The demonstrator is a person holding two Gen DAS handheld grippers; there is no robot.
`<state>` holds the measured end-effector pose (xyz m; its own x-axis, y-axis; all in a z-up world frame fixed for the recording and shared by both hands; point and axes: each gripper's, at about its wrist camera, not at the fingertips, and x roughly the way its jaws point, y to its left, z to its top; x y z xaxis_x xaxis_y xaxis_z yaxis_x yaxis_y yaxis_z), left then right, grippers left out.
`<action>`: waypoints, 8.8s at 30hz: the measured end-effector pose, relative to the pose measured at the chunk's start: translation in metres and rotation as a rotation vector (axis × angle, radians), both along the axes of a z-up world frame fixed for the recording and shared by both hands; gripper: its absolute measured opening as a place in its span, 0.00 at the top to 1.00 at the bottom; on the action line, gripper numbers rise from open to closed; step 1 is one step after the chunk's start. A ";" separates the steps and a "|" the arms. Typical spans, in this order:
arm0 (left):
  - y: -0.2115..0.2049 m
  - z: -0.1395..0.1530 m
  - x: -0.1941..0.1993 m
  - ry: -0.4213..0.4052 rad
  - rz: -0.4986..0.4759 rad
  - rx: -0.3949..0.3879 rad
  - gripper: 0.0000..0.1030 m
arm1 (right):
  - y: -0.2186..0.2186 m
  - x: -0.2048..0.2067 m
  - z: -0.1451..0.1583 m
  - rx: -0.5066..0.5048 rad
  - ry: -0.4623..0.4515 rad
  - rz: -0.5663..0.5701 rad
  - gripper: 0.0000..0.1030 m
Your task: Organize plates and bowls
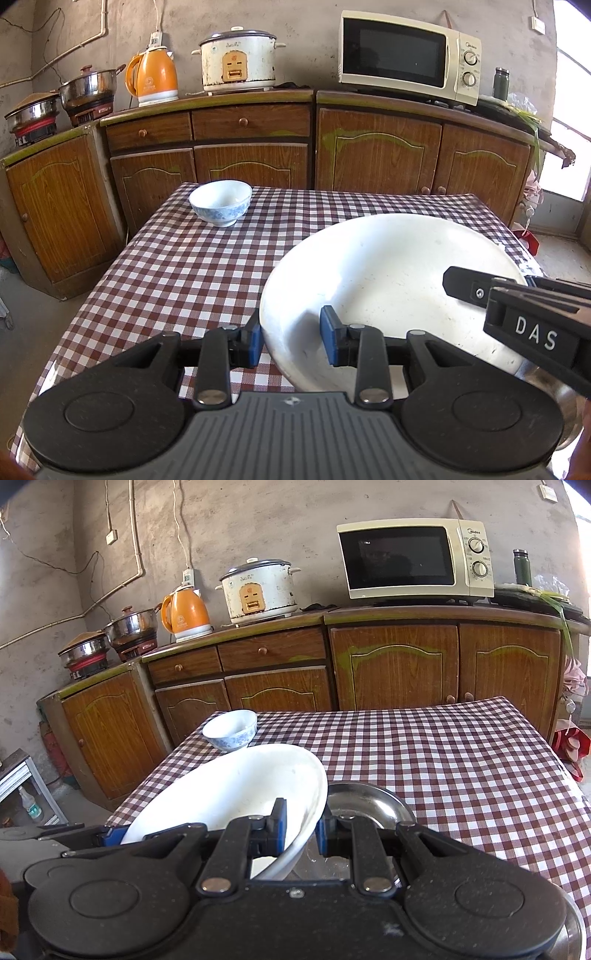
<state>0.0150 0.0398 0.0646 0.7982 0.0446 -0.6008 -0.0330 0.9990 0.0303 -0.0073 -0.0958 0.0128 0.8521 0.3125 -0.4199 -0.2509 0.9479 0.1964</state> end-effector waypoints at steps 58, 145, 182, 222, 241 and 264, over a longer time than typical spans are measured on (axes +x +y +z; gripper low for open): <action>-0.020 -0.017 -0.023 0.033 -0.079 -0.012 0.68 | -0.032 -0.046 -0.029 0.025 0.055 -0.065 0.78; -0.128 -0.060 -0.019 0.099 -0.458 0.022 0.68 | -0.150 -0.100 -0.071 0.068 0.133 -0.411 0.77; -0.160 -0.096 0.004 0.166 -0.529 0.077 0.69 | -0.197 -0.071 -0.120 0.202 0.274 -0.492 0.78; -0.125 -0.065 0.013 0.112 -0.418 -0.034 0.65 | -0.196 -0.068 -0.077 0.053 0.181 -0.443 0.45; -0.034 -0.026 0.022 0.069 -0.149 -0.058 0.34 | -0.084 -0.025 -0.042 -0.049 0.086 -0.192 0.44; 0.072 0.006 0.023 -0.003 0.100 -0.039 0.24 | 0.035 0.013 -0.001 -0.060 0.027 0.024 0.42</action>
